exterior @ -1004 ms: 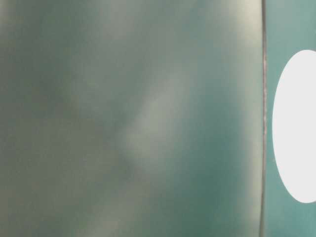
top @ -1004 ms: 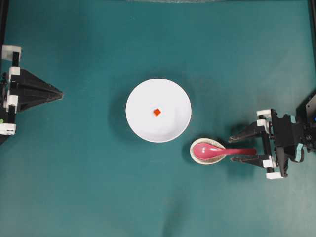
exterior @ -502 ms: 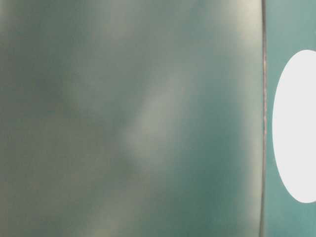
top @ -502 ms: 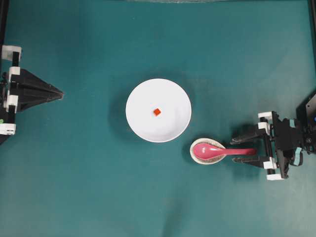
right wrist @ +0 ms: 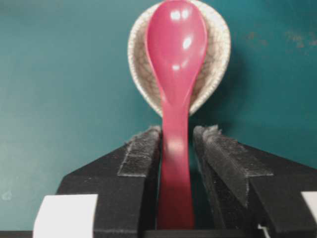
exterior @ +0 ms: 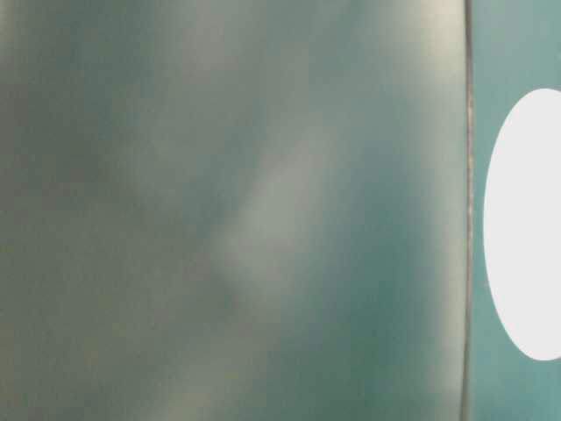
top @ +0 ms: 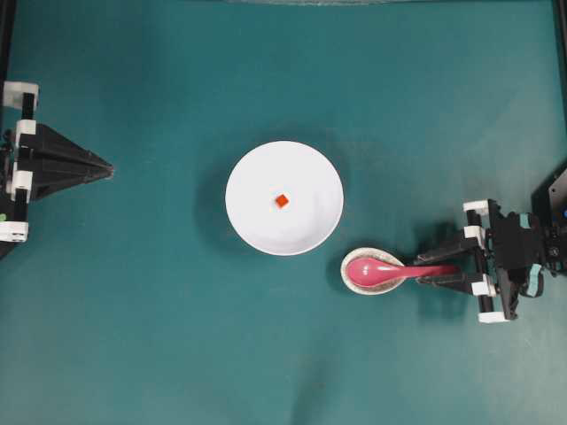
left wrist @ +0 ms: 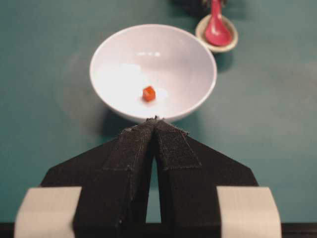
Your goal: Grip the spoon and scoop the red block from the bowl with right arm.
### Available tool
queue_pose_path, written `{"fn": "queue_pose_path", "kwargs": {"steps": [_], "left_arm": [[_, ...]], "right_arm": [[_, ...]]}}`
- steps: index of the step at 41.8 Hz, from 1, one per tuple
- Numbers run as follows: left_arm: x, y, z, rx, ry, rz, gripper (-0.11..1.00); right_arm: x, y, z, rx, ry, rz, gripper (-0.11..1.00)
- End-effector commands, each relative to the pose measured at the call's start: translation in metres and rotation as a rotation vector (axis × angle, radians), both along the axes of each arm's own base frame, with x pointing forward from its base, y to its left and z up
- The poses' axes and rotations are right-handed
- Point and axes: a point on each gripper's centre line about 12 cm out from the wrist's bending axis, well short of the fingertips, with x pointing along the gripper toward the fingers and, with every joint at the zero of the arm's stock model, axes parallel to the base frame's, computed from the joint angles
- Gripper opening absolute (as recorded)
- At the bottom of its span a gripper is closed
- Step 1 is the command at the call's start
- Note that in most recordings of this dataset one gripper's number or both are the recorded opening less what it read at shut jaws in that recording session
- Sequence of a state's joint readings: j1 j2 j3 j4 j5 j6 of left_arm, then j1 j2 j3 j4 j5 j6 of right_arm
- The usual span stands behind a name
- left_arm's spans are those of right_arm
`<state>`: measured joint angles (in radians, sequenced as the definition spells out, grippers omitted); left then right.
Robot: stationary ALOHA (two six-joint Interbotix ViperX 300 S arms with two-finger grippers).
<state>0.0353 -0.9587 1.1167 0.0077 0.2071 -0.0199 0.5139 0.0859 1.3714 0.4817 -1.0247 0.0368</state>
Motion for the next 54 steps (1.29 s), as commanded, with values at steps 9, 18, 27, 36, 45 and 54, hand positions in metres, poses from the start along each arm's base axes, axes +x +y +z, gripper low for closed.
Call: {"fn": "queue_pose_path", "kwargs": {"steps": [9, 18, 27, 36, 45, 54], "left_arm": [[0.0026, 0.0004, 0.0054, 0.001, -0.014, 0.002, 0.00], [0.0026, 0.0004, 0.0052, 0.001, -0.012, 0.002, 0.00], [0.0026, 0.0004, 0.0052, 0.002, -0.012, 0.001, 0.00], [0.0026, 0.0004, 0.0052, 0.002, -0.012, 0.001, 0.00], [0.0026, 0.0004, 0.0054, 0.002, -0.014, 0.001, 0.00], [0.0026, 0.0004, 0.0052, 0.002, -0.012, 0.001, 0.00]], "right_arm": [[0.0015, 0.0015, 0.0032, 0.004, -0.020, 0.003, 0.37], [0.0017, 0.0012, 0.0034, 0.005, -0.022, 0.002, 0.36], [0.0016, 0.0012, 0.0032, 0.004, -0.020, 0.002, 0.36], [0.0015, 0.0015, 0.0032, 0.004, -0.020, 0.003, 0.36], [0.0015, 0.0015, 0.0032, 0.004, -0.020, 0.003, 0.33], [0.0015, 0.0015, 0.0032, 0.004, -0.020, 0.003, 0.23]]}}
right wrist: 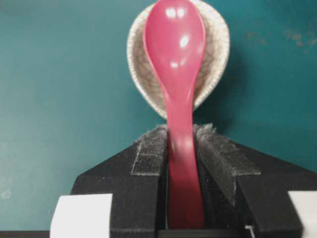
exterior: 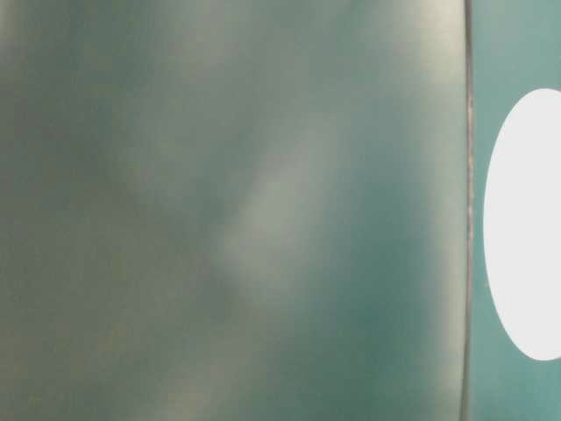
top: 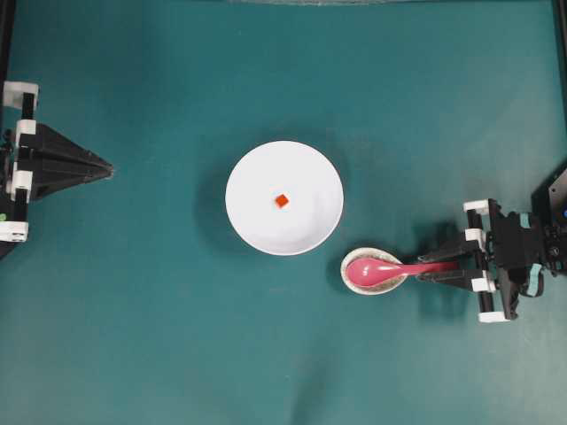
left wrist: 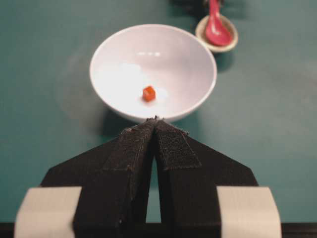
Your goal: Grip the spoon and scoop the red block from the bowl with right arm.
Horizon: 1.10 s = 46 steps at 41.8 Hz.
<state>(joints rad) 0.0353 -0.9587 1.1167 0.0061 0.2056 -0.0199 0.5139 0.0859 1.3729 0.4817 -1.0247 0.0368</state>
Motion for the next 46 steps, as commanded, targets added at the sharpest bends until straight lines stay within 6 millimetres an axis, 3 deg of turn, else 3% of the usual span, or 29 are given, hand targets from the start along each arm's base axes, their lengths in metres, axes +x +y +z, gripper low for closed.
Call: {"fn": "queue_pose_path", "kwargs": {"steps": [1, 25, 38, 46], "left_arm": [[0.0025, 0.0005, 0.0051, 0.003, -0.011, 0.001, 0.00], [0.0024, 0.0005, 0.0045, 0.003, -0.009, 0.001, 0.00], [0.0022, 0.0005, 0.0038, 0.003, -0.008, 0.001, 0.00], [0.0020, 0.0004, 0.0027, 0.003, -0.006, 0.001, 0.00]], "right_arm": [[0.0021, 0.0014, 0.0034, 0.005, -0.021, 0.002, 0.23], [0.0036, 0.0024, 0.0093, 0.019, -0.044, 0.002, 0.24], [0.0022, 0.0019, 0.0077, 0.018, -0.030, 0.002, 0.42], [0.0012, 0.0016, 0.0073, 0.008, -0.028, 0.008, 0.43]]}}
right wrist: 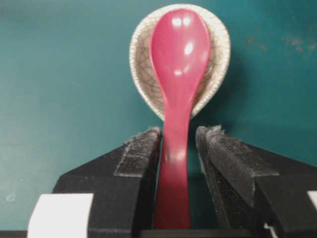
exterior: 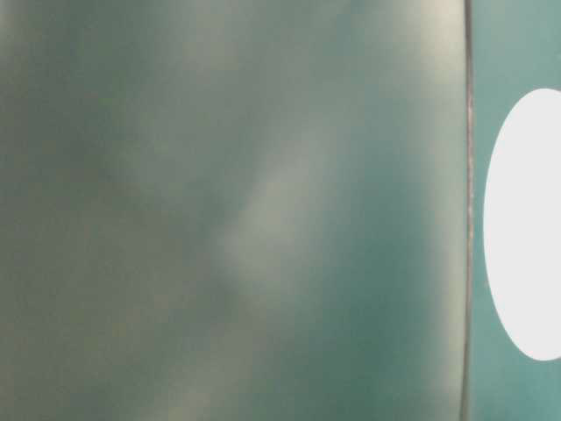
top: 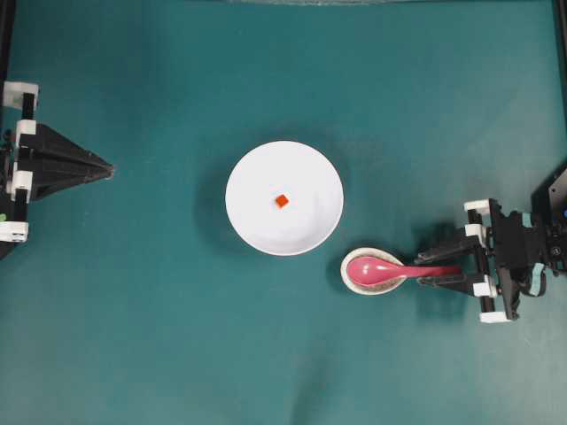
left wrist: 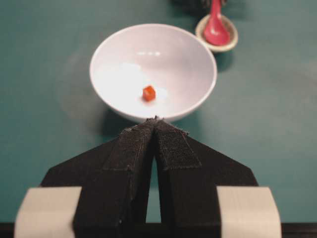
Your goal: Grip the spoon and scoop the red block from the bowl with right arm.
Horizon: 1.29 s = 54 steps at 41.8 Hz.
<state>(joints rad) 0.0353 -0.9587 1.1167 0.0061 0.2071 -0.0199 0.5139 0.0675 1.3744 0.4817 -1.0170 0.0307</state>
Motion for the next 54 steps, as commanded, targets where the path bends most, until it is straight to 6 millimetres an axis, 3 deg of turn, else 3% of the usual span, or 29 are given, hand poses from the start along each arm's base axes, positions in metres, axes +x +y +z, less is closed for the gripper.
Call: {"fn": "queue_pose_path", "kwargs": {"steps": [1, 45, 54], "left_arm": [[0.0020, 0.0004, 0.0027, 0.003, -0.006, 0.001, 0.00], [0.0016, 0.0004, 0.0009, 0.003, -0.001, 0.001, 0.00], [0.0016, 0.0004, 0.0009, 0.003, -0.001, 0.001, 0.00]], "right_arm": [[0.0012, 0.0013, 0.0043, 0.005, -0.021, 0.005, 0.43], [0.0006, 0.0012, 0.0056, -0.076, -0.040, 0.046, 0.42], [0.0011, 0.0012, 0.0067, -0.075, -0.050, 0.045, 0.35]]}}
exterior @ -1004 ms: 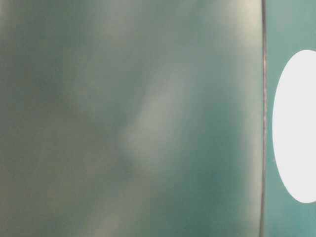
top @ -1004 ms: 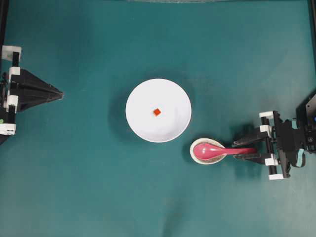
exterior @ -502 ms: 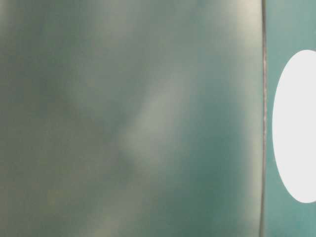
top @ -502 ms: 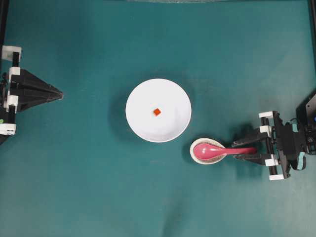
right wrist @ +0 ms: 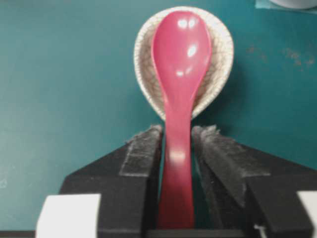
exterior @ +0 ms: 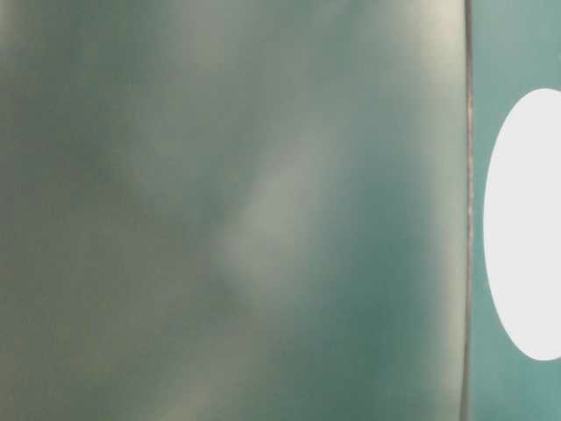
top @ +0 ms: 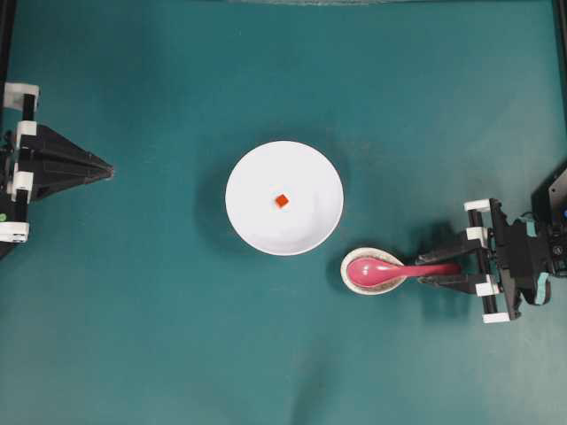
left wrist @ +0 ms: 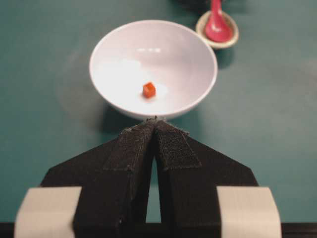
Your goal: Grip the spoon and scoop the red block from the bowl with right arm.
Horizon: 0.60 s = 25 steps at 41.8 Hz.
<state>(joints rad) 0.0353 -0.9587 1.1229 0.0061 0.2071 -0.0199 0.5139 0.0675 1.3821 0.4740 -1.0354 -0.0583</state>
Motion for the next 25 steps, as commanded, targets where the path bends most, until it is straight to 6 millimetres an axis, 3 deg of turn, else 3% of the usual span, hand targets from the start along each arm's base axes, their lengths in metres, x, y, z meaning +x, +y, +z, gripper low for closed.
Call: {"fn": "queue_pose_path", "kwargs": {"steps": [1, 10, 25], "left_arm": [[0.0022, 0.0004, 0.0035, 0.003, -0.009, 0.001, 0.00], [0.0022, 0.0004, 0.0034, 0.002, -0.008, 0.001, 0.00], [0.0020, 0.0004, 0.0027, 0.003, -0.006, 0.001, 0.00]], "right_arm": [[0.0025, 0.0018, 0.0057, 0.010, -0.033, 0.003, 0.33], [0.0030, 0.0020, 0.0060, 0.011, -0.034, 0.003, 0.26], [0.0035, 0.0023, 0.0062, 0.011, -0.035, 0.003, 0.26]]}}
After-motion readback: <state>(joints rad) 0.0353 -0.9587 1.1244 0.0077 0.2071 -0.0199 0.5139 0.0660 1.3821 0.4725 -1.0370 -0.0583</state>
